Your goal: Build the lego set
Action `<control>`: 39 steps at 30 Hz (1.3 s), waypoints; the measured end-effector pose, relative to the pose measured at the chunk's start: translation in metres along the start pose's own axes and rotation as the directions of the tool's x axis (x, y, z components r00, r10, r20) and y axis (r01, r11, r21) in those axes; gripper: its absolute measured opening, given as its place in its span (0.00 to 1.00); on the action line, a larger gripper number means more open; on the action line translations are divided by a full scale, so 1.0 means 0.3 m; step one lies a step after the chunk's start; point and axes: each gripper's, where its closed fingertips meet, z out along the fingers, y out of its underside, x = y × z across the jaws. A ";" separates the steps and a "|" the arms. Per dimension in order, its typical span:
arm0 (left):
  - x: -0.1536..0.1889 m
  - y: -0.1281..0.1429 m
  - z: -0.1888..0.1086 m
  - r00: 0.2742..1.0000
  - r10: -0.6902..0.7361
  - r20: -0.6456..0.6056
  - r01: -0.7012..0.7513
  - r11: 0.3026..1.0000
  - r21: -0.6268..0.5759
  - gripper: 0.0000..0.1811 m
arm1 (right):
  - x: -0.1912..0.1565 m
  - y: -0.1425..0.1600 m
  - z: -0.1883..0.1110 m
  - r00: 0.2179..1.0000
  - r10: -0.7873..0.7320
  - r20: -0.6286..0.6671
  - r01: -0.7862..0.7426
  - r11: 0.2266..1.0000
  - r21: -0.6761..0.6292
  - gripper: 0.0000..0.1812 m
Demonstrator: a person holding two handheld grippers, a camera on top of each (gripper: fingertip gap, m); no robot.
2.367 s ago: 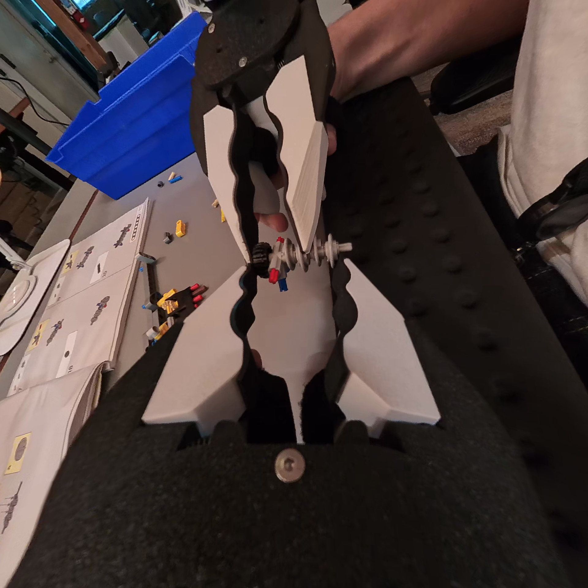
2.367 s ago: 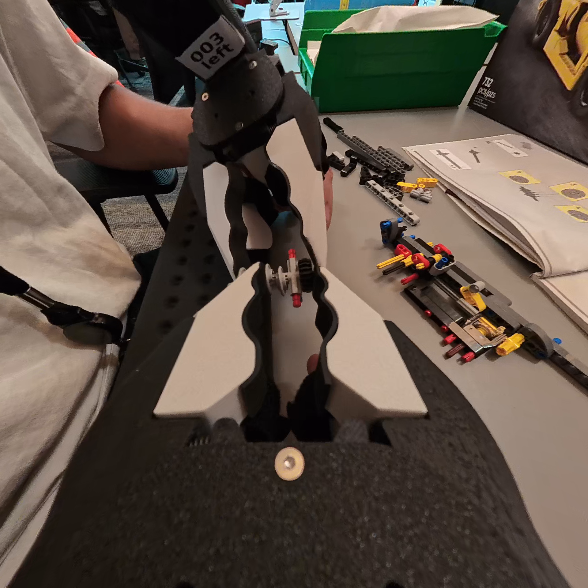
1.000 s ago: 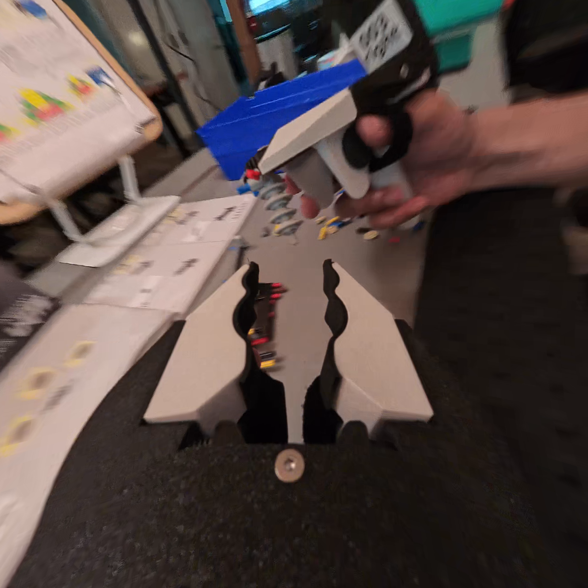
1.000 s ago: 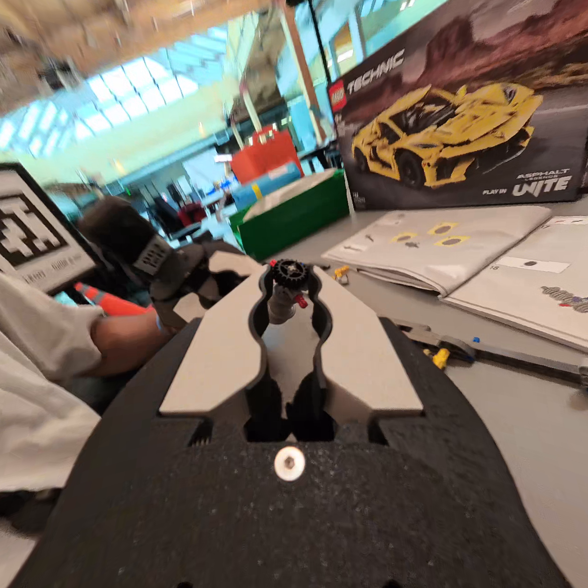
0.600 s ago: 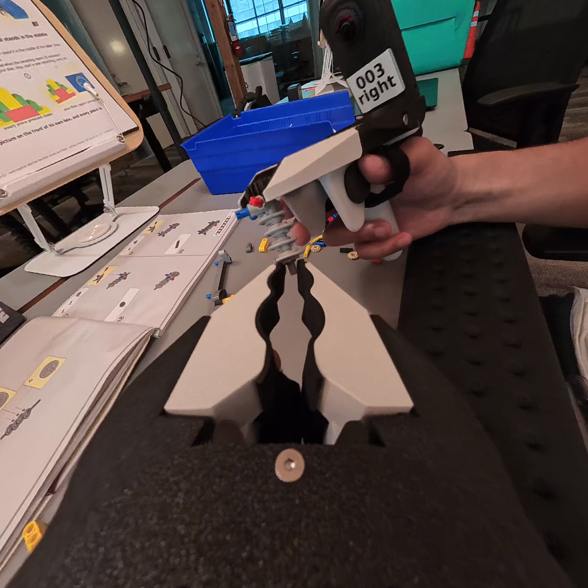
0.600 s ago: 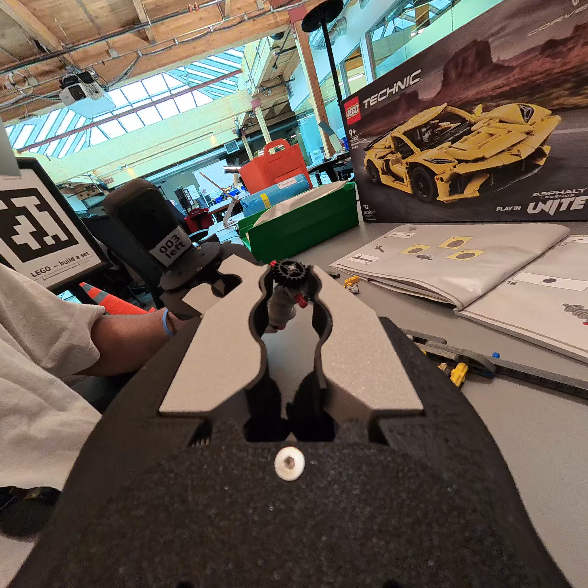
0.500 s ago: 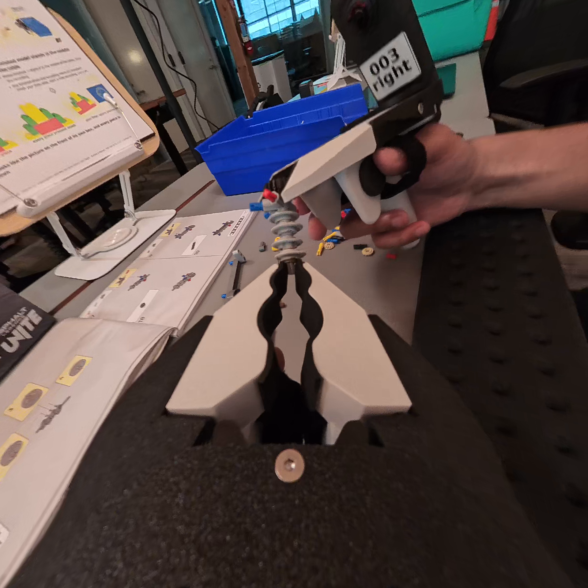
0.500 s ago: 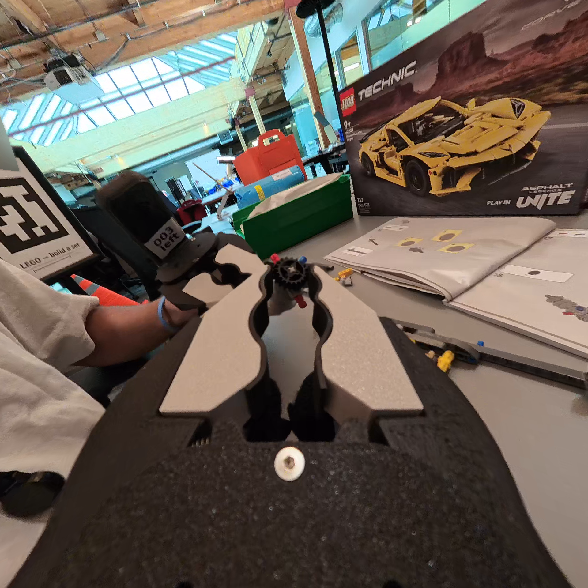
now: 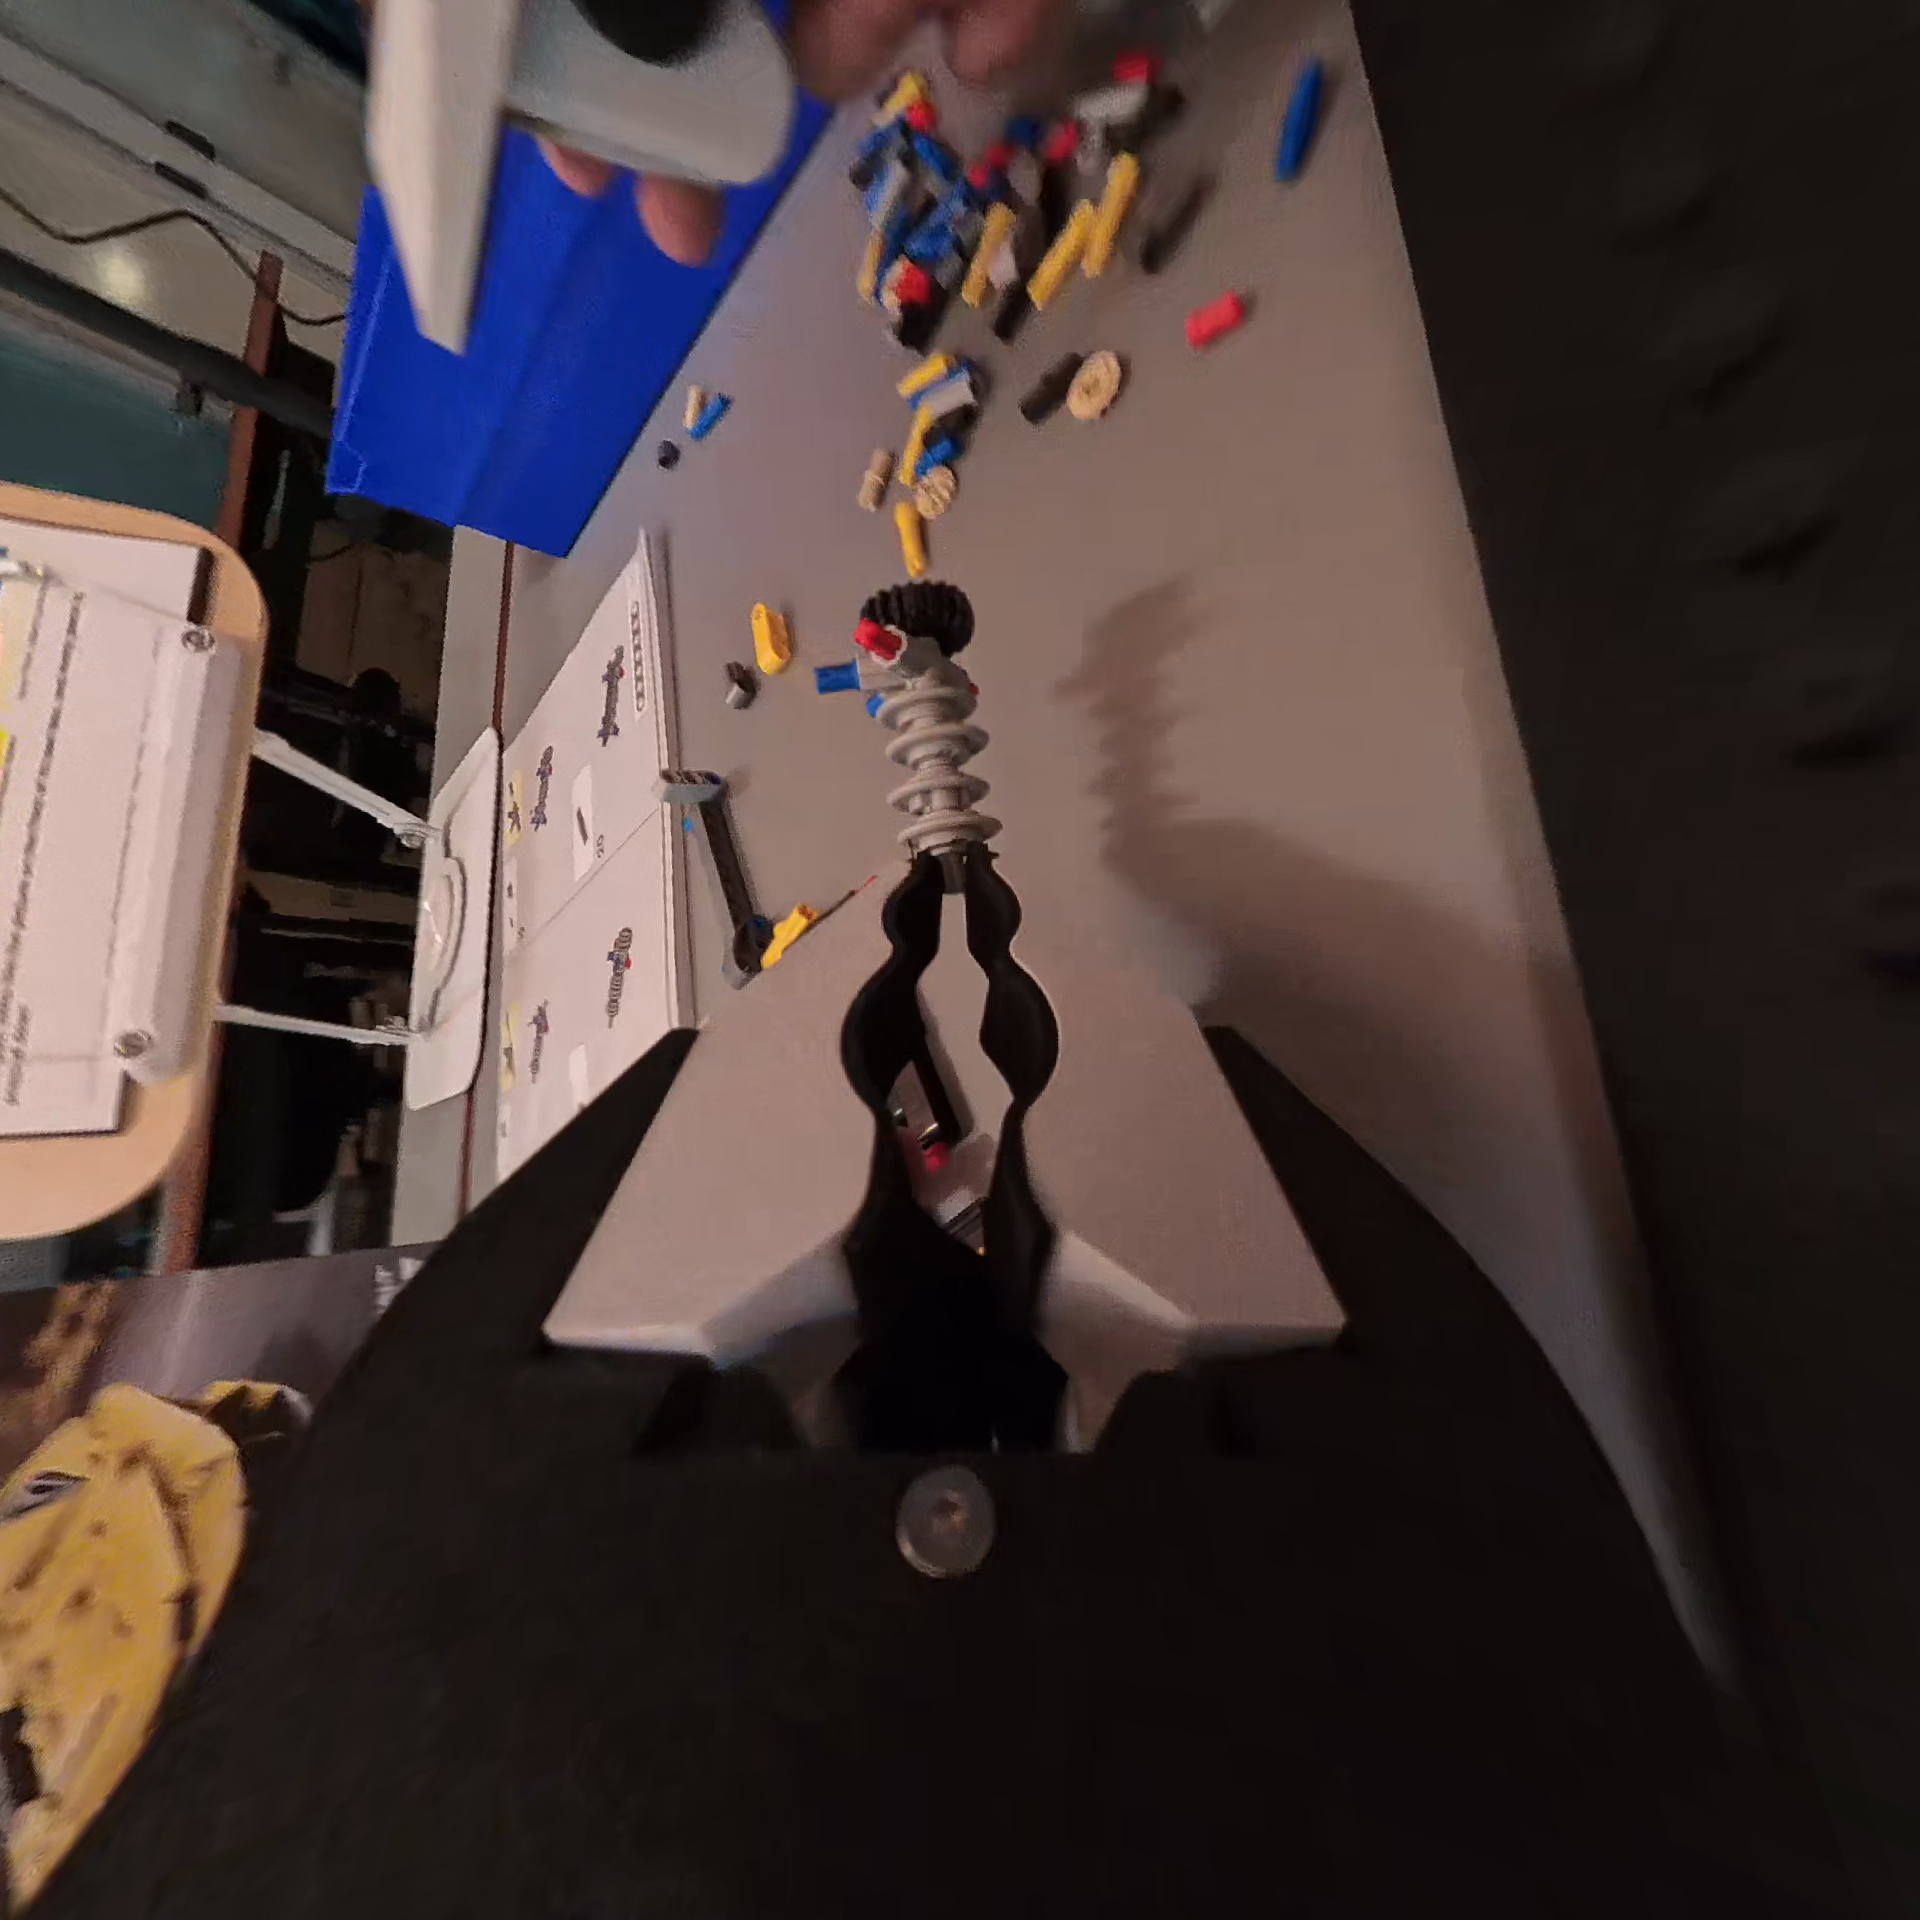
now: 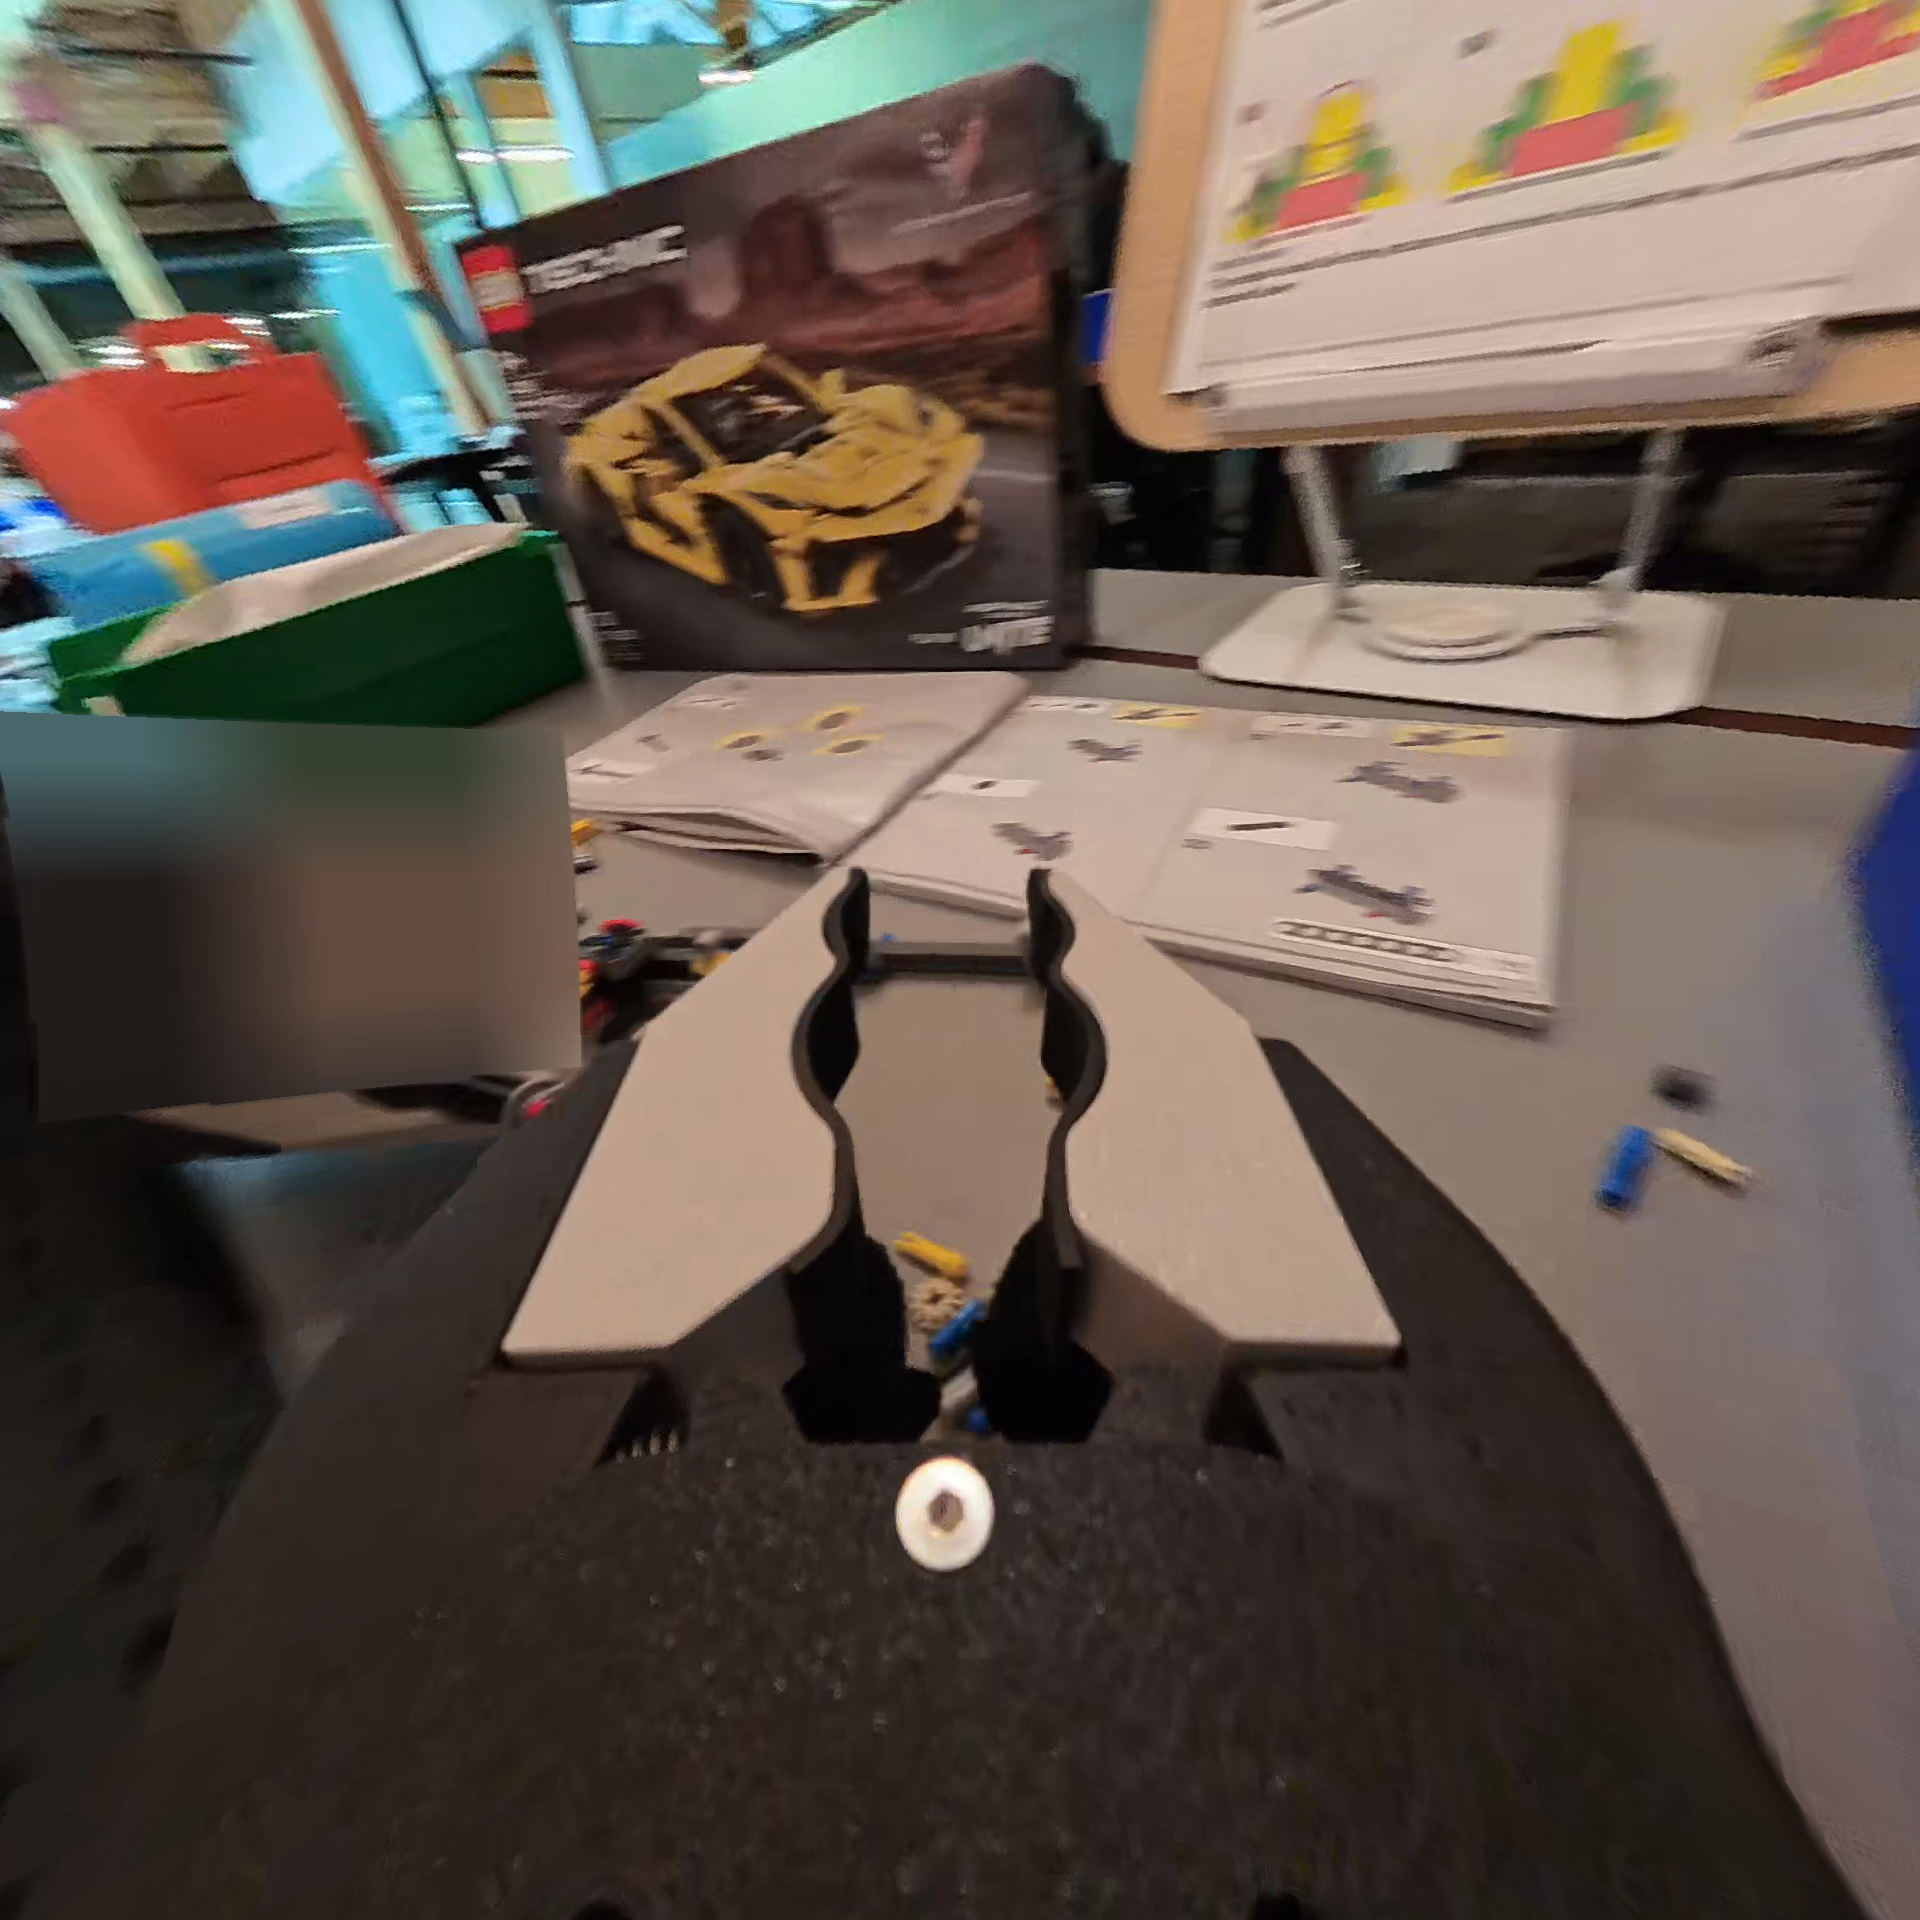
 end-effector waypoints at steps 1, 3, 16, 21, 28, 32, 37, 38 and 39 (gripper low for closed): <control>0.007 0.011 0.011 0.999 0.045 0.000 -0.045 0.999 -0.019 0.02 | 0.030 -0.008 -0.009 0.998 -0.027 -0.060 0.028 0.999 0.016 0.15; 0.017 0.029 0.030 0.992 0.126 0.001 -0.126 0.991 -0.052 0.02 | 0.063 -0.009 -0.018 0.988 -0.066 -0.136 0.069 0.998 0.015 0.13; 0.066 0.042 0.029 0.986 0.006 -0.165 -0.014 0.999 -0.045 0.02 | 0.100 0.035 0.002 0.992 0.034 -0.121 -0.040 0.998 -0.049 0.12; 0.049 0.041 -0.004 0.965 -0.200 -0.171 0.193 0.979 -0.060 0.12 | 0.136 0.048 0.005 0.985 0.038 -0.166 -0.048 0.997 -0.061 0.13; -0.038 0.053 -0.216 0.678 -0.734 0.018 0.731 0.677 0.081 0.15 | 0.148 0.051 0.005 0.978 0.027 -0.208 -0.042 0.997 -0.066 0.17; -0.187 0.144 -0.465 0.319 -0.921 0.223 0.844 0.383 0.375 0.12 | 0.135 0.061 0.016 0.982 0.046 -0.181 -0.064 0.994 -0.091 0.23; -0.121 0.325 -0.644 0.062 -0.962 0.267 0.930 0.153 0.334 0.17 | 0.114 0.048 0.027 0.989 0.032 -0.144 -0.044 0.996 -0.080 0.32; -0.083 0.379 -0.665 0.031 -0.957 0.289 0.950 0.118 0.289 0.20 | 0.113 0.052 0.030 0.990 0.029 -0.141 -0.041 0.996 -0.083 0.32; -0.043 0.430 -0.682 0.004 -0.949 0.315 0.966 0.085 0.244 0.20 | 0.111 0.053 0.034 0.990 0.018 -0.141 -0.029 0.996 -0.081 0.32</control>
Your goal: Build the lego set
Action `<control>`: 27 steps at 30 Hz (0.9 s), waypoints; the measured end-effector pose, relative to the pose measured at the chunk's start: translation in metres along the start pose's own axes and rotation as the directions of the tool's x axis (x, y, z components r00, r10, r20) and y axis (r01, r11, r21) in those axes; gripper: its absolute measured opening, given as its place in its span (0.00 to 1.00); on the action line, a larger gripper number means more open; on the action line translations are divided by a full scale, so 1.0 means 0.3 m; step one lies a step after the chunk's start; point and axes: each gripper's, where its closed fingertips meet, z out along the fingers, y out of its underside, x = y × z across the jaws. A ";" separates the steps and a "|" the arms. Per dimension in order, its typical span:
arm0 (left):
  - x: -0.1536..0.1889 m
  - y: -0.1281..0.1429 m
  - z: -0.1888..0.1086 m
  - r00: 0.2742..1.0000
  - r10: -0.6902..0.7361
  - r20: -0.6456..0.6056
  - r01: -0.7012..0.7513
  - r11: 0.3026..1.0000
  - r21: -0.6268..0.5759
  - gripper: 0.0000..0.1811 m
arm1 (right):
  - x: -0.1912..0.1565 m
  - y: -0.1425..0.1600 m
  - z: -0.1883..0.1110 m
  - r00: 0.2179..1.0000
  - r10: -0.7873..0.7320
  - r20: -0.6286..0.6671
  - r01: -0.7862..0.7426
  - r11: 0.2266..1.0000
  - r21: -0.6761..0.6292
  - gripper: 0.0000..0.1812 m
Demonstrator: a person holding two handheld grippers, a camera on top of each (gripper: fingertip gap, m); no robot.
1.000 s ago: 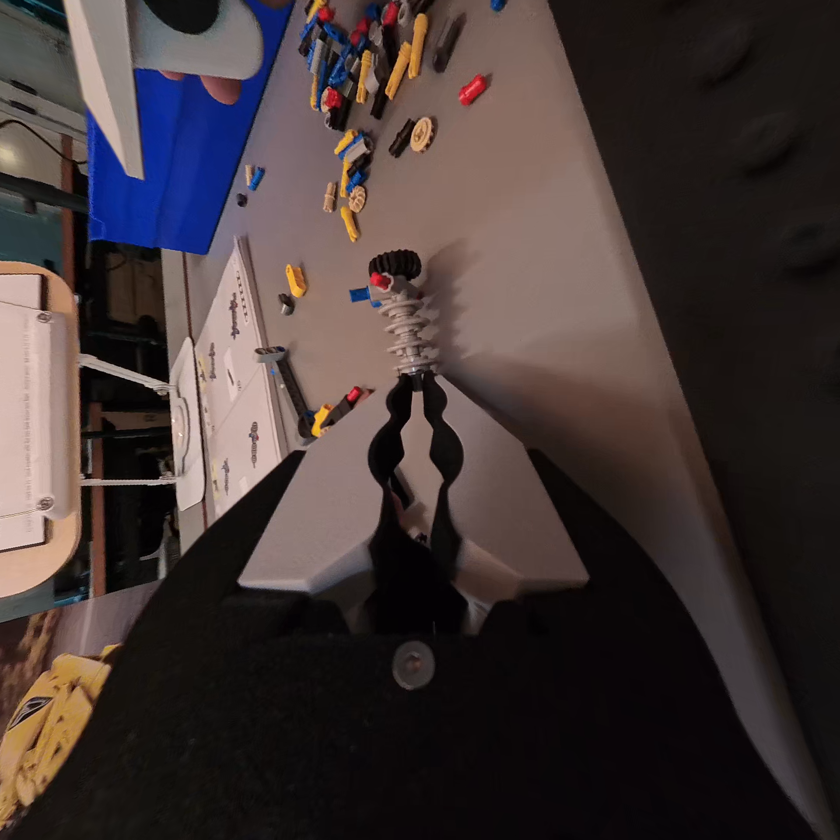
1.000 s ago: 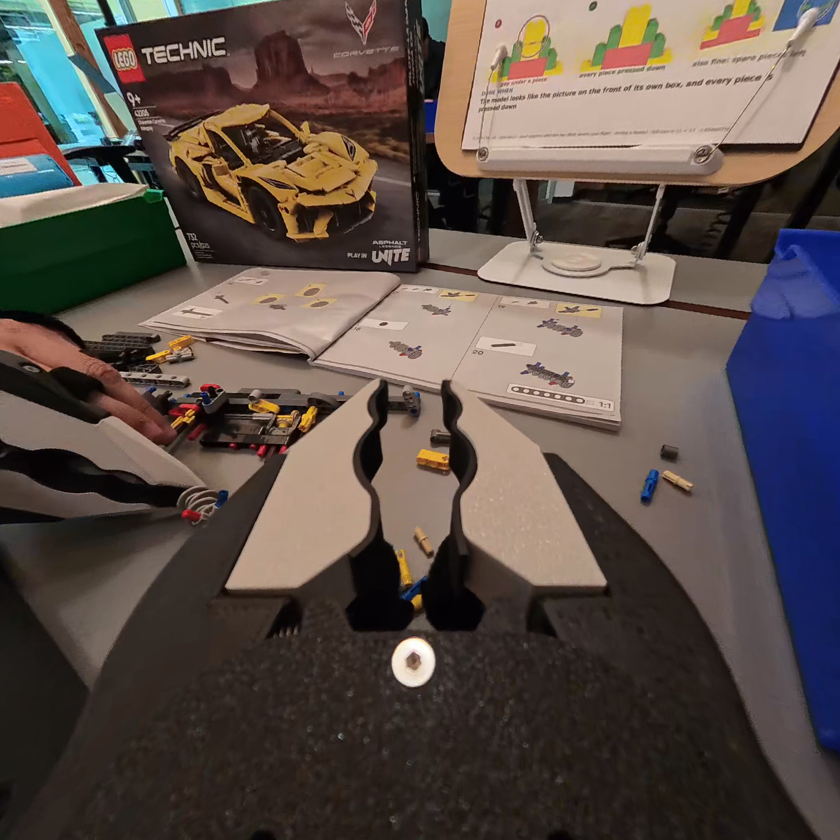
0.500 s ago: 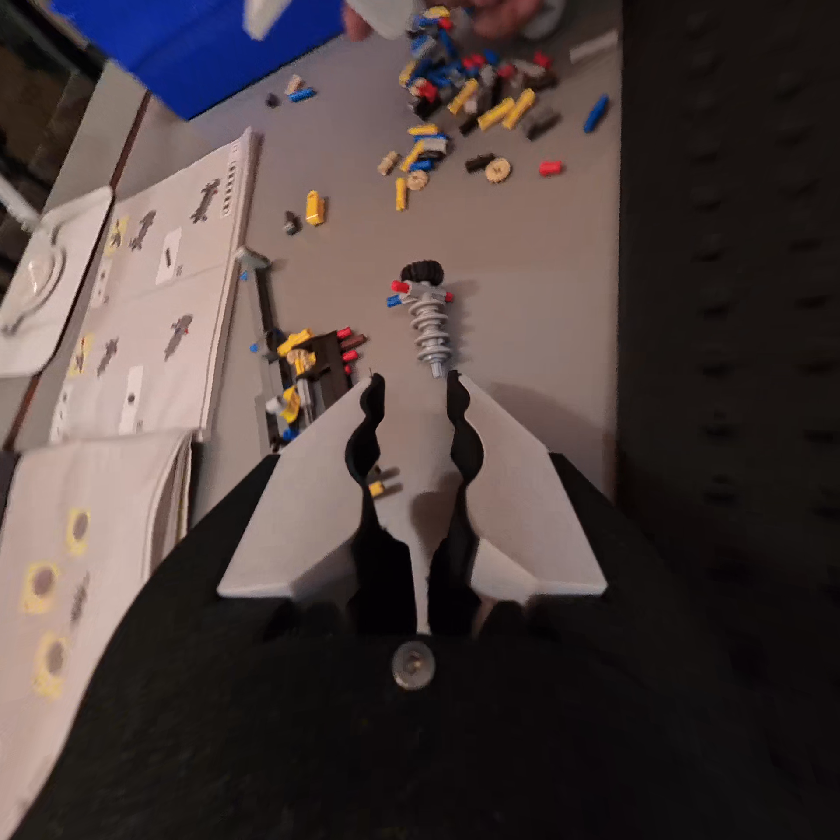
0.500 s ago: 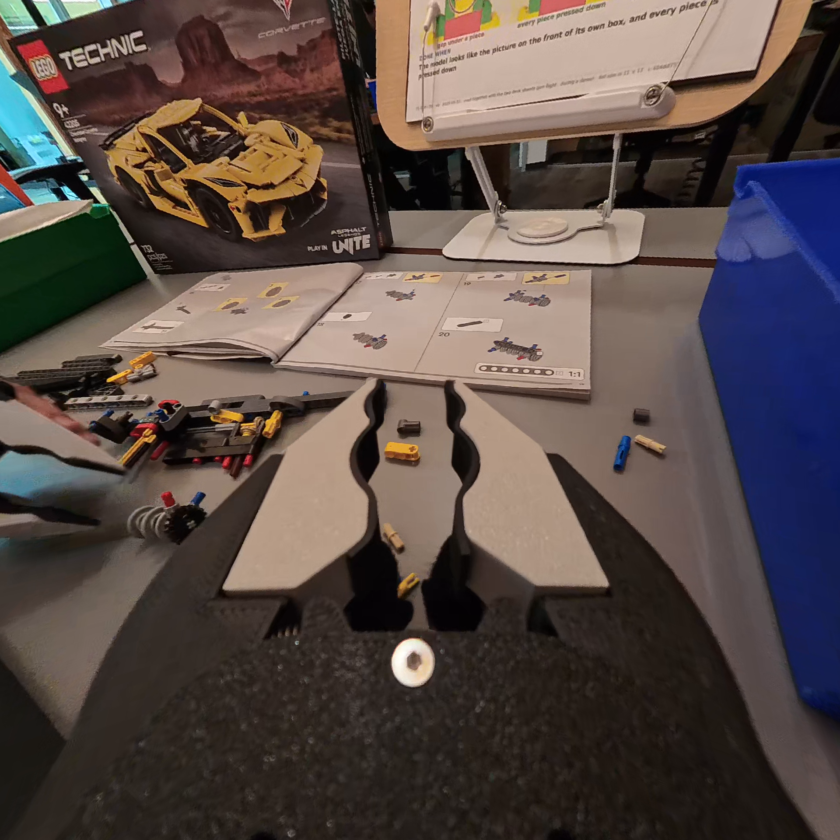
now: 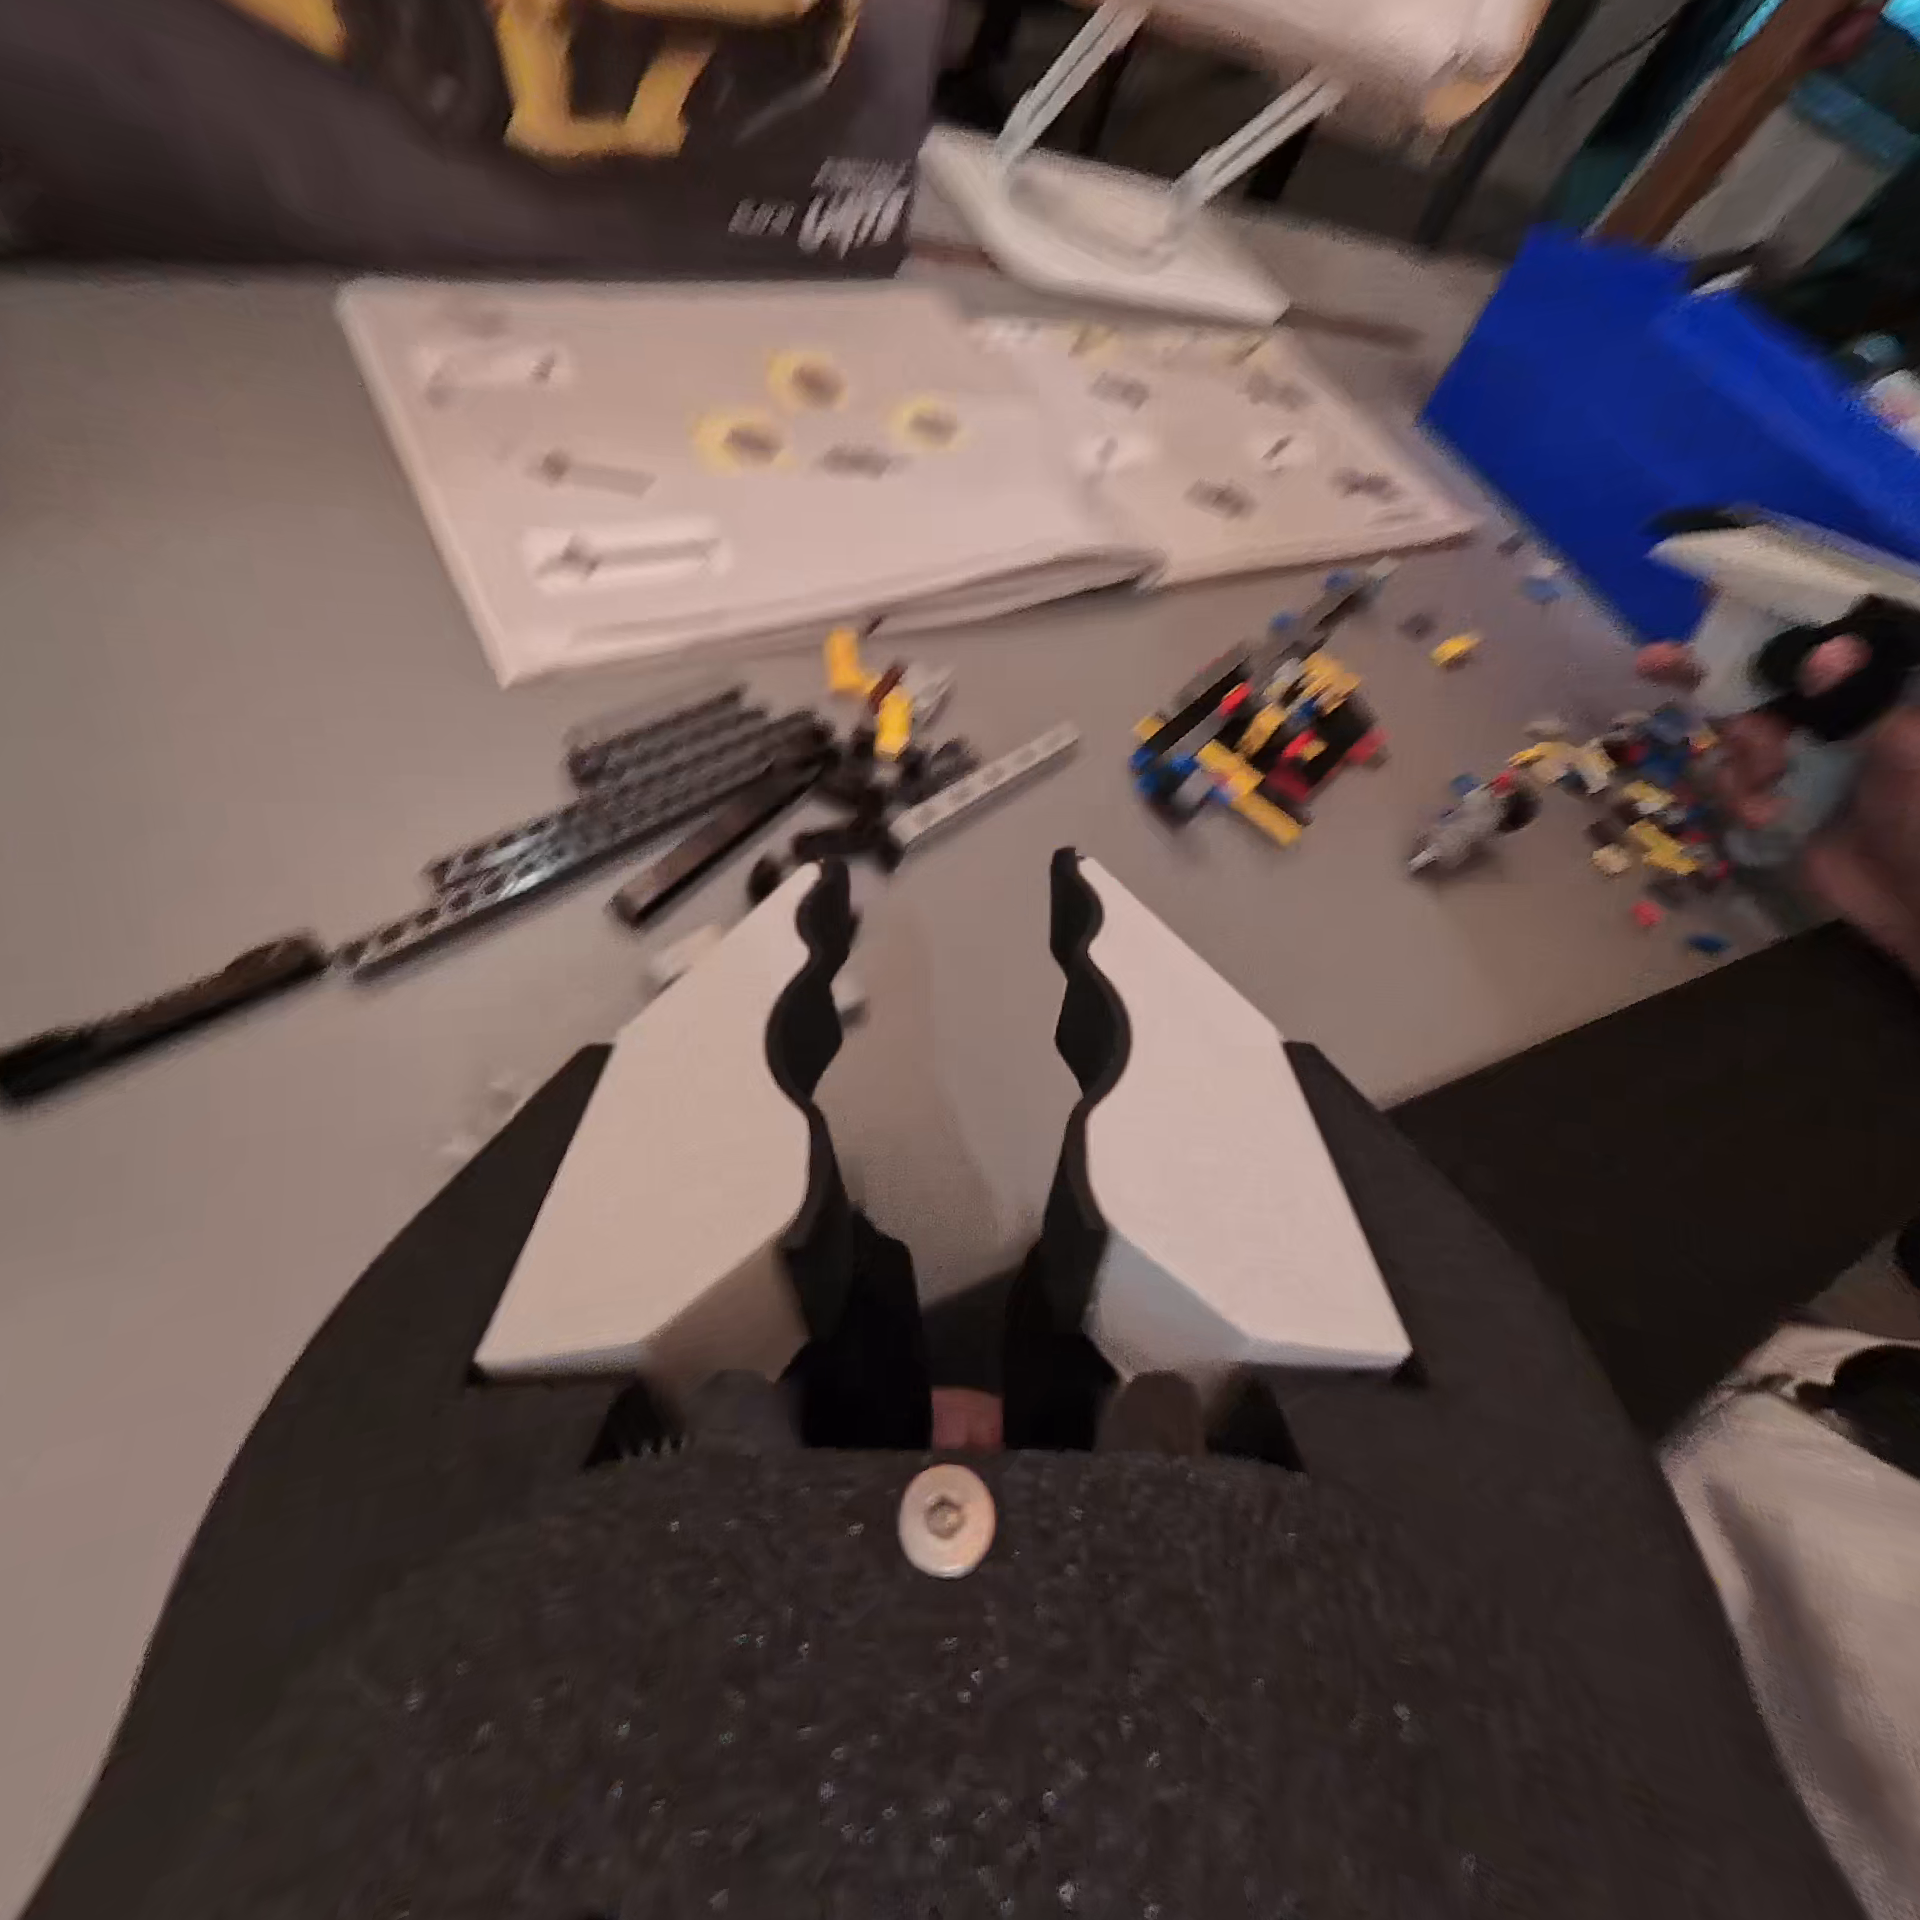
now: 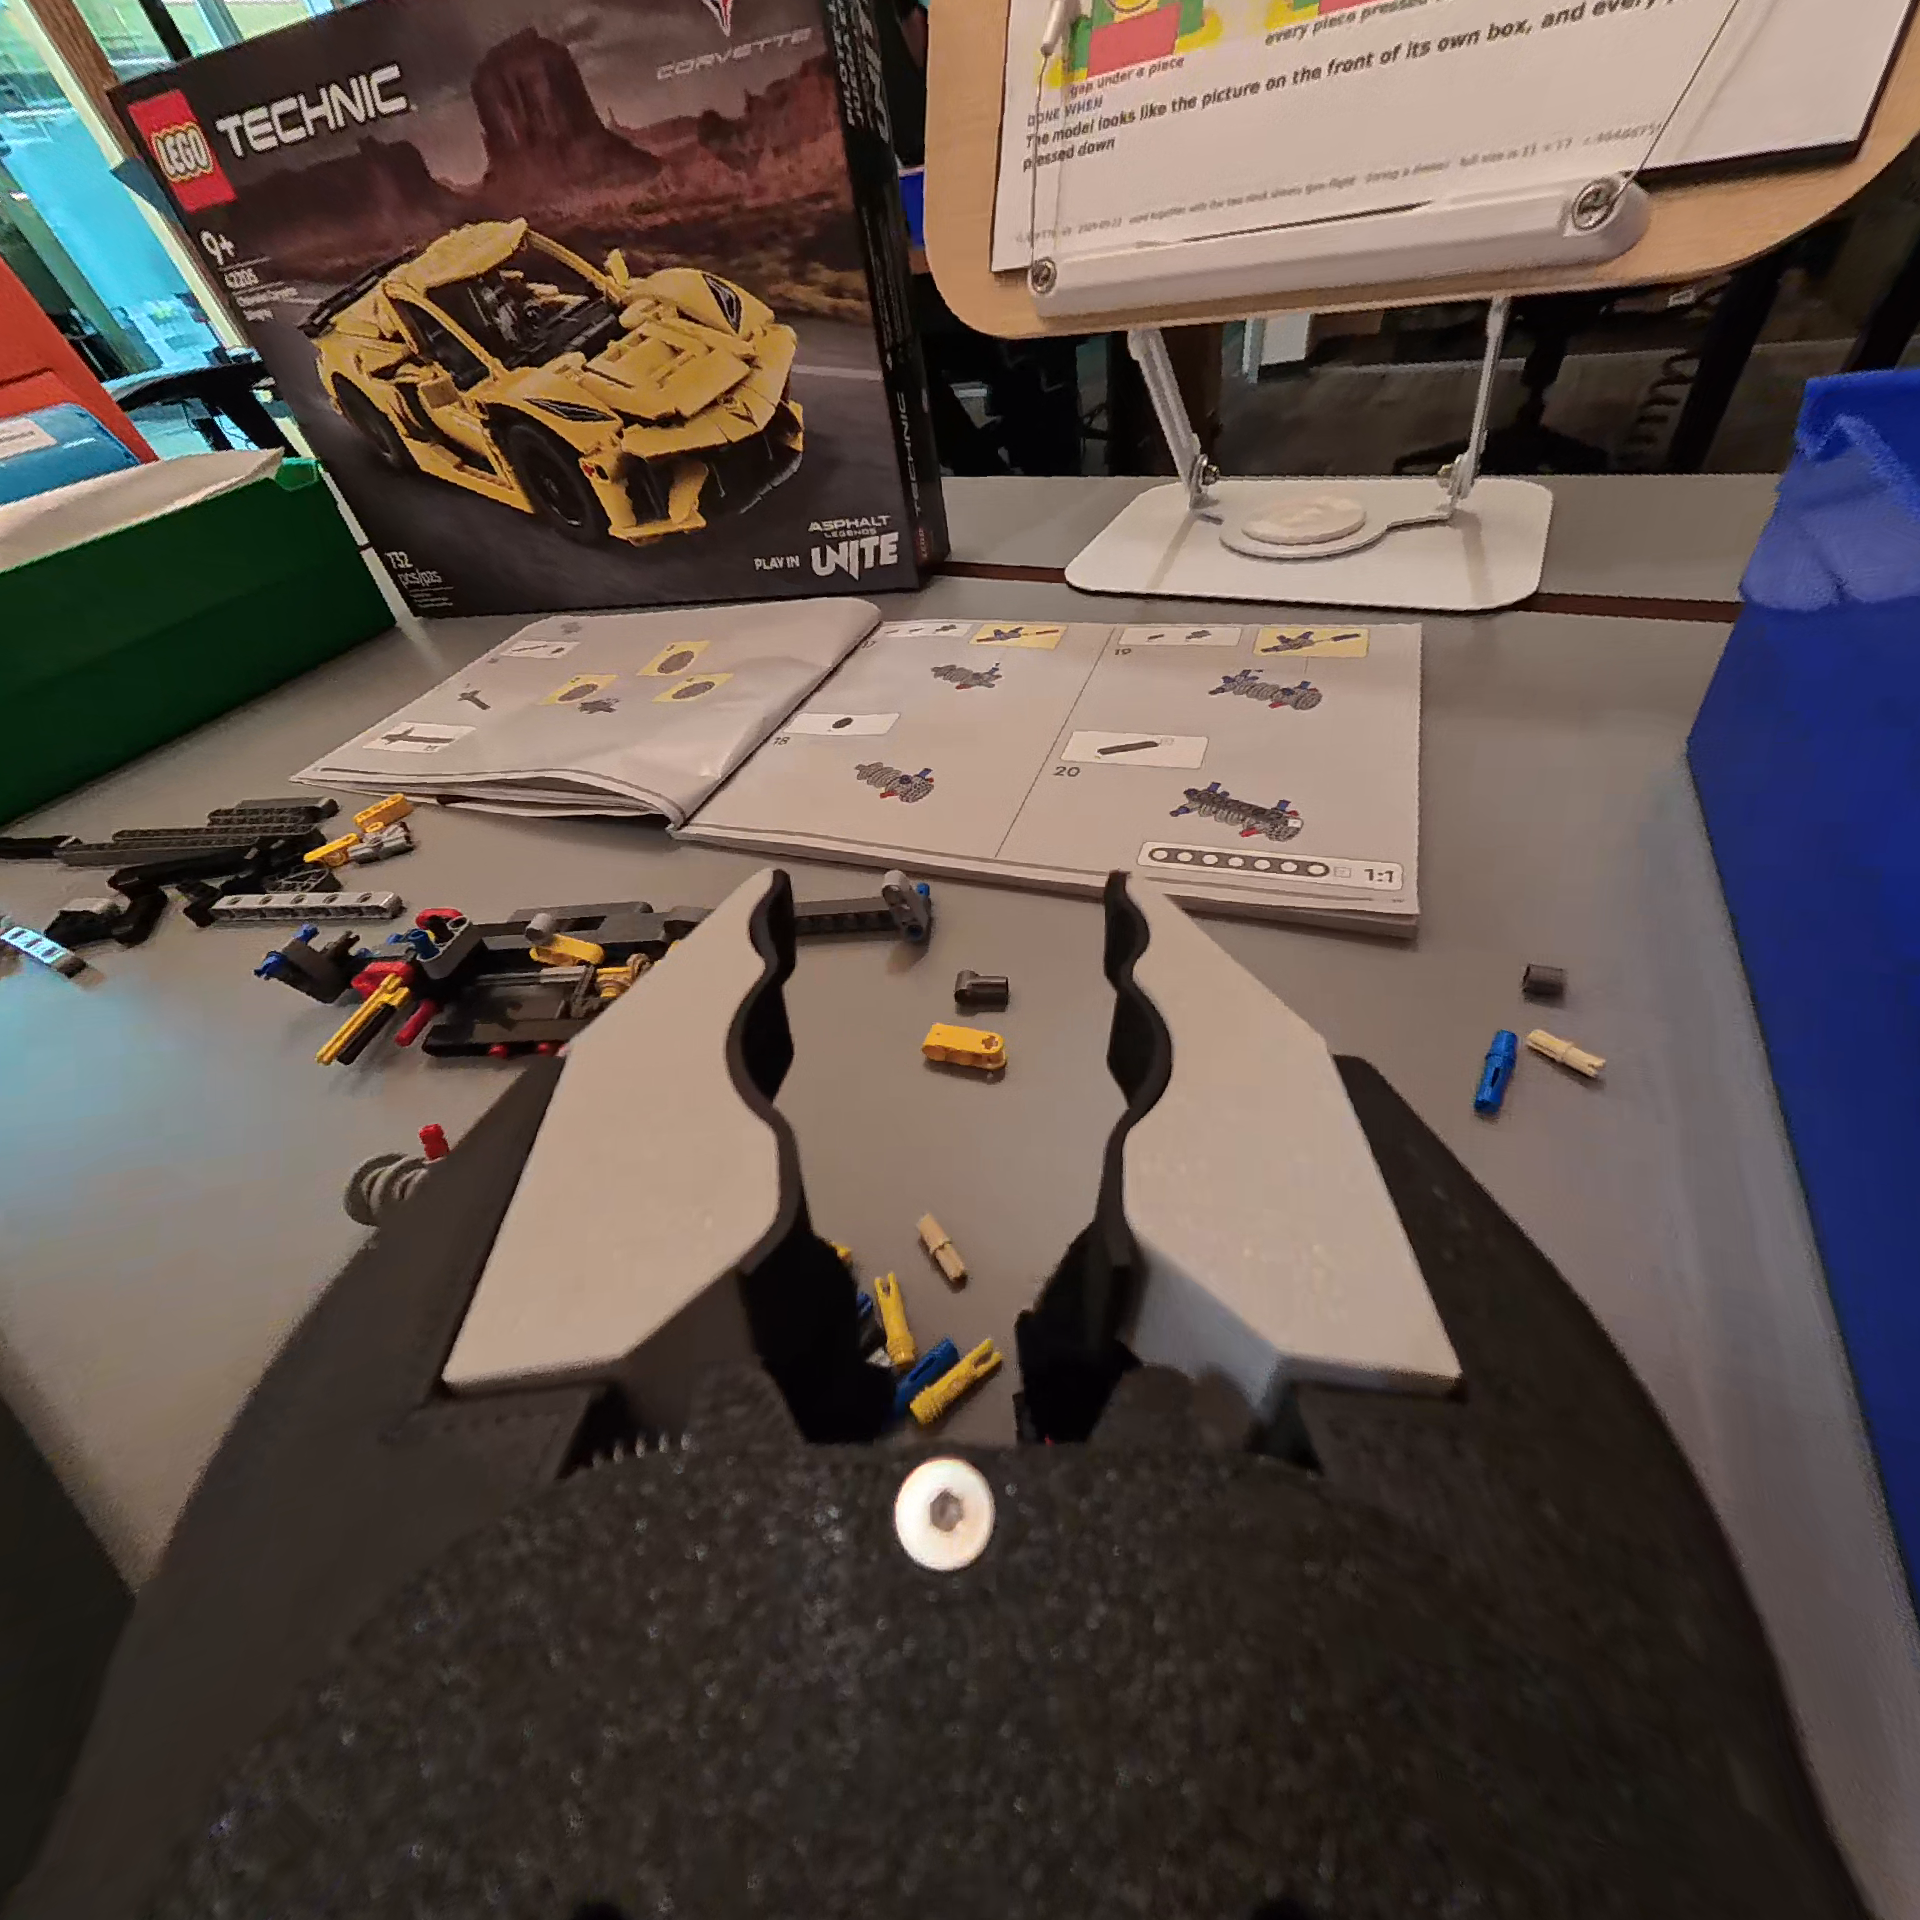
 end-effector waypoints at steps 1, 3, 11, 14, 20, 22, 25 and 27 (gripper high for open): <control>-0.048 0.039 -0.010 0.999 -0.013 0.034 0.015 0.998 -0.056 0.24 | -0.006 -0.007 0.003 1.000 -0.024 0.004 0.024 0.999 0.023 0.34; -0.114 0.105 -0.021 0.996 -0.038 0.085 0.052 0.985 -0.163 0.34 | -0.011 -0.045 0.000 0.995 -0.097 -0.023 0.099 0.988 0.119 0.29; 0.036 -0.013 0.186 0.966 0.248 -0.077 -0.258 0.946 -0.197 0.27 | 0.013 -0.009 -0.004 0.988 -0.133 -0.084 0.134 0.991 0.002 0.20; 0.055 -0.044 0.315 0.942 0.323 -0.093 -0.336 0.913 -0.233 0.23 | -0.001 -0.015 -0.005 0.988 -0.141 -0.064 0.142 0.990 0.015 0.20; -0.012 0.010 0.462 0.887 0.444 -0.128 -0.455 0.789 -0.412 0.16 | -0.026 -0.016 -0.008 0.985 -0.167 -0.042 0.168 0.985 0.025 0.20; -0.027 0.026 0.473 0.872 0.471 -0.129 -0.476 0.758 -0.446 0.15 | -0.030 -0.015 -0.007 0.986 -0.161 -0.032 0.162 0.986 0.025 0.20; -0.029 0.041 0.478 0.867 0.479 -0.136 -0.482 0.741 -0.467 0.12 | -0.035 -0.018 -0.010 0.989 -0.147 -0.015 0.147 0.989 0.034 0.20; -0.041 0.043 0.480 0.857 0.503 -0.115 -0.492 0.728 -0.477 0.08 | -0.037 -0.018 -0.010 0.991 -0.137 -0.004 0.137 0.990 0.036 0.20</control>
